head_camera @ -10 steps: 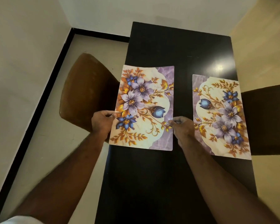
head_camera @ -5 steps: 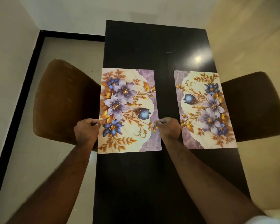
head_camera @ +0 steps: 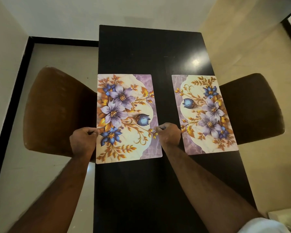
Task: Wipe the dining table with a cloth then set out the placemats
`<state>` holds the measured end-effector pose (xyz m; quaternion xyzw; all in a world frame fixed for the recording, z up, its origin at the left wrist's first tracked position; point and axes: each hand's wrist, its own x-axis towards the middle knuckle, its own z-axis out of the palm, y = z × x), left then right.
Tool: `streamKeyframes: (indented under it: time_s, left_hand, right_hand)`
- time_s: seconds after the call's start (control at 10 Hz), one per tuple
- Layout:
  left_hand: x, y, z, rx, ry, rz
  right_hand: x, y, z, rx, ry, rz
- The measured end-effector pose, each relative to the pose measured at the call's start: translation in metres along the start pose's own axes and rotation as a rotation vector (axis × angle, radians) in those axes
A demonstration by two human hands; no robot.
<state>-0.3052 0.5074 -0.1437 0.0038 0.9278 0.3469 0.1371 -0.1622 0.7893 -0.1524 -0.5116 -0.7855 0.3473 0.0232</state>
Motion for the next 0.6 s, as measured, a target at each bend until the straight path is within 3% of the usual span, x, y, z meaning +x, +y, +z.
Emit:
streamKeyframes:
  time_s: [0.6]
  left_hand:
    - [-0.0059, 0.0064, 0.0048, -0.009, 0.025, -0.040]
  right_hand:
    - [-0.0016, -0.0037, -0.0003, 0.057, -0.003, 0.036]
